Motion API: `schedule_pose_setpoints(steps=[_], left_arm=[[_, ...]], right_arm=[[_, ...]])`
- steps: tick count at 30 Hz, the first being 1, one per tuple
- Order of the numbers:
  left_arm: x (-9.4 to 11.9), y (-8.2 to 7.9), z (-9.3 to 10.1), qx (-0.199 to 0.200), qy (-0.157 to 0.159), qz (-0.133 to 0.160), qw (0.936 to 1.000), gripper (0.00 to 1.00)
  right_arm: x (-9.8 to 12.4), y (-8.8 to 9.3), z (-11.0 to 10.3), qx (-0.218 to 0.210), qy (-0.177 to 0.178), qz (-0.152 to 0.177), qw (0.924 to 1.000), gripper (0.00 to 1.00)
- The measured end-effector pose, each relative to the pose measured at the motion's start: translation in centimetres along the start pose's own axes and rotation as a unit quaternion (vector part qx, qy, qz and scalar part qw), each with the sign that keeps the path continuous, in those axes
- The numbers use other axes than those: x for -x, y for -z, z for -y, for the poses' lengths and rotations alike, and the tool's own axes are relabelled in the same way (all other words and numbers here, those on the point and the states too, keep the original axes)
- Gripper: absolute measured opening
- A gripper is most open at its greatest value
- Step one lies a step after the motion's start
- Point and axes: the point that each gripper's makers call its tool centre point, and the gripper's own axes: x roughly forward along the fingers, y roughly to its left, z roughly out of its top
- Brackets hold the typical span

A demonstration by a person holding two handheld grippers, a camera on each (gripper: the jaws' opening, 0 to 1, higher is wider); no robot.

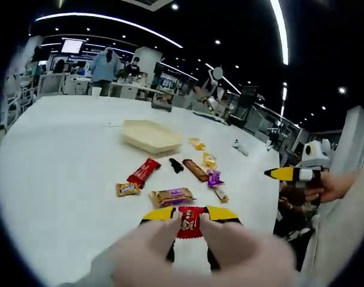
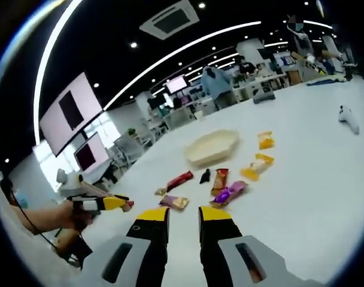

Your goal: Place the target food into the container with the food tongs after gripping and lifting it, then release it inside without dropping or visibly crushing the food.

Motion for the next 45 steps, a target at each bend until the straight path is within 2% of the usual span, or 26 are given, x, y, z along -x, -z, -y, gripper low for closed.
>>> schedule_pose_setpoints(steps=[2,5,8,13,14,16,19,23,25,29,31,32,37,40,45], left_arm=[[0.1,-0.3,0.1,0.0,0.0,0.011,0.9999,0.16],[0.1,-0.5,0.3,-0.005,-0.007,0.008,0.9999,0.16],[0.6,-1.6,0.3,0.014,-0.008,0.027,0.9995,0.16],[1.4,-2.8,0.1,-0.001,-0.012,0.037,0.9992,0.16],[1.4,-3.0,0.0,-0.017,-0.006,0.036,0.9992,0.16],[1.3,-2.9,-0.2,-0.035,-0.001,0.032,0.9989,0.16],[0.8,-2.3,-0.7,-0.037,0.004,0.024,0.999,0.16],[0.5,-2.3,-0.9,-0.039,0.003,0.024,0.9989,0.16],[-0.1,-2.2,-1.3,-0.048,-0.007,0.019,0.9986,0.16],[-1.1,-2.7,-2.3,-0.04,-0.021,0.039,0.9982,0.16],[-1.2,-3.3,-2.7,-0.018,-0.034,0.048,0.9981,0.16],[-1.1,-4.1,-2.5,-0.006,-0.032,0.063,0.9975,0.16],[-1.3,-5.0,-1.6,-0.034,-0.024,0.054,0.9977,0.16],[-1.5,-5.5,-1.5,-0.024,-0.017,0.067,0.9973,0.16],[-2.6,-5.7,-1.5,-0.029,-0.018,0.058,0.9977,0.16]], right_arm=[[-0.7,-1.7,-0.6,0.016,-0.015,0.026,0.9994,0.18],[-1.4,-2.5,-0.4,0.009,-0.016,0.027,0.9995,0.18],[-2.1,-3.3,-0.6,0.007,-0.021,0.036,0.9991,0.18],[-2.8,-3.5,-1.6,0.01,-0.024,0.039,0.9989,0.18],[-2.9,-3.4,-1.8,0.017,-0.021,0.039,0.9988,0.18],[-2.8,-3.3,-2.2,0.025,-0.021,0.039,0.9987,0.18],[-2.5,-3.1,-2.6,0.037,-0.02,0.041,0.9983,0.18],[-2.2,-3.0,-2.2,0.027,-0.012,0.045,0.9985,0.19],[-2.3,-2.7,-2.0,0.028,-0.012,0.039,0.9988,0.19],[-2.6,-2.5,-1.5,0.034,-0.016,0.031,0.9988,0.19],[-2.9,-2.5,-1.1,0.03,-0.016,0.021,0.9992,0.19],[-3.1,-3.0,-0.9,0.035,-0.017,0.02,0.9991,0.19],[-4.0,-4.5,-0.3,0.043,-0.002,0.031,0.9986,0.2],[-4.3,-4.7,-0.5,0.056,-0.005,0.027,0.9981,0.22],[-3.9,-4.7,-0.8,0.058,-0.009,0.028,0.9979,0.23]])
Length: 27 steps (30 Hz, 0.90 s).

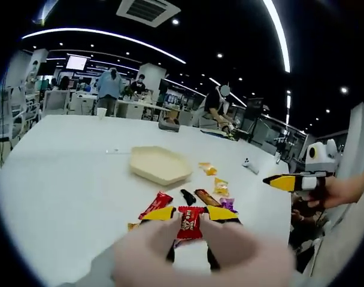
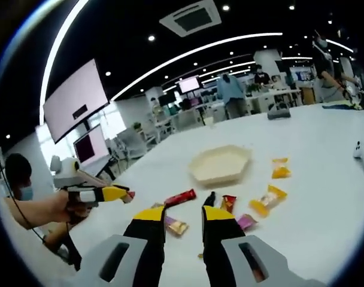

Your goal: Place the target food into the container with the food tongs after gripping and lifting it, then release it inside without dropping or visibly crushing the food.

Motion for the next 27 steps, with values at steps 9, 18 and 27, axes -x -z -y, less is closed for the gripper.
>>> schedule_pose_setpoints(steps=[9,18,27], left_arm=[[-0.8,-0.9,-0.1,-0.007,-0.004,0.004,1.0,0.16],[-0.9,-1.3,-0.5,-0.009,-0.013,0.004,0.9999,0.16],[-1.1,-2.0,-0.5,-0.026,-0.008,0.009,0.9996,0.16]], right_arm=[[0.5,-1.3,1.5,0.022,-0.003,0.002,0.9998,0.24],[1.7,-2.4,2.1,0.02,0.009,0.017,0.9996,0.25],[2.6,-2.0,2.3,0.074,0.026,-0.005,0.9969,0.25]])
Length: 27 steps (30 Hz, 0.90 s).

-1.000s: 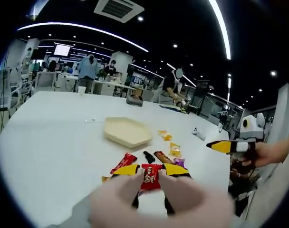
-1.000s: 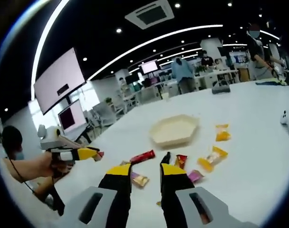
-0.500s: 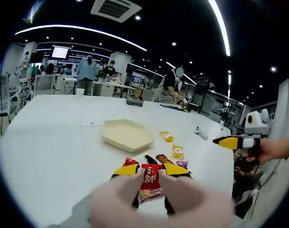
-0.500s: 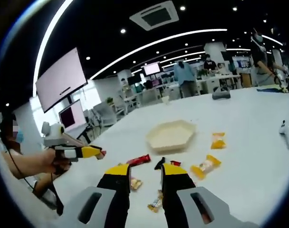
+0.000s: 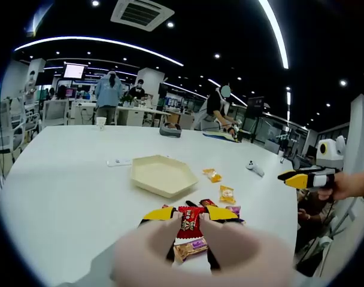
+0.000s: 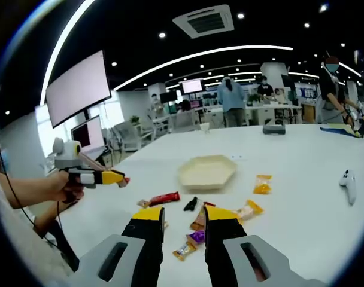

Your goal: Place the target food into the container with the food tongs after gripping and lifting it, then release it inside without dropping or visibly crushing the food.

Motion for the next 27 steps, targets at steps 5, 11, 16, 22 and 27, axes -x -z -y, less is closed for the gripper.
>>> schedule_pose_setpoints(steps=[5,11,16,22,27], left_arm=[[-0.2,-0.2,-0.1,0.0,0.001,0.002,1.0,0.16],[-1.8,-0.9,0.3,-0.009,0.008,0.004,0.9999,0.16],[-2.5,-1.3,0.5,-0.013,0.01,0.007,0.9998,0.16],[-3.2,-1.2,0.6,-0.015,0.014,0.001,0.9998,0.16],[-3.9,-1.4,0.7,-0.017,0.017,-0.002,0.9997,0.16]], right_arm=[[-0.1,-0.4,0.2,0.005,0.002,-0.005,1.0,0.28],[0.1,-1.7,0.7,0.018,-0.001,-0.01,0.9998,0.31],[-0.1,-2.3,1.4,0.035,0.002,-0.008,0.9993,0.34],[0.2,-2.2,1.8,0.031,0.007,-0.015,0.9994,0.38],[0.3,-1.8,1.6,0.03,0.008,-0.018,0.9994,0.39]])
